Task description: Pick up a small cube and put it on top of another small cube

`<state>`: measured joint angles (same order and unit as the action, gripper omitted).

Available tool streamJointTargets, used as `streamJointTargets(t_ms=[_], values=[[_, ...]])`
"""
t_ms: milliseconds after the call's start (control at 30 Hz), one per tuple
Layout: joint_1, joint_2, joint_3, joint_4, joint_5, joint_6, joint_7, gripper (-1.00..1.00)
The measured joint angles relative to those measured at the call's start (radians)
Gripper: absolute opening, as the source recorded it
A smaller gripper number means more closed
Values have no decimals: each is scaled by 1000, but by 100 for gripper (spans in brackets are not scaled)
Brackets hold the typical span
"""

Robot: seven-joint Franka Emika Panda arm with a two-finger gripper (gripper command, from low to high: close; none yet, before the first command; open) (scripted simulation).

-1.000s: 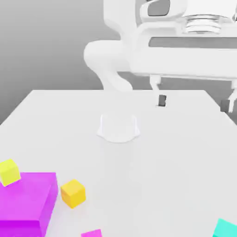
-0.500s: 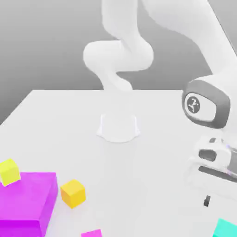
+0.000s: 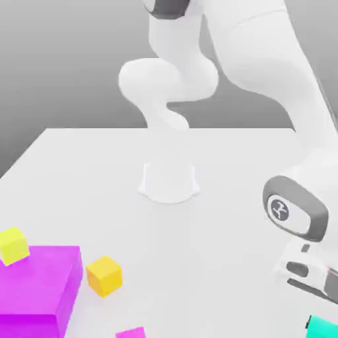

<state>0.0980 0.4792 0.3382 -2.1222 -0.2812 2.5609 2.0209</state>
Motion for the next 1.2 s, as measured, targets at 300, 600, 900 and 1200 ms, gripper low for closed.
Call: streamJointTargets(t_ms=[300, 600, 900, 1200], values=[[-281, -295, -88, -307, 175, 26, -220, -100], [-540, -550, -231, -608, 294, 99, -394, -100], [-545, -379, -242, -619, 245, 282, -364, 100], [-537, -530, -239, -623, 288, 134, -395, 100]])
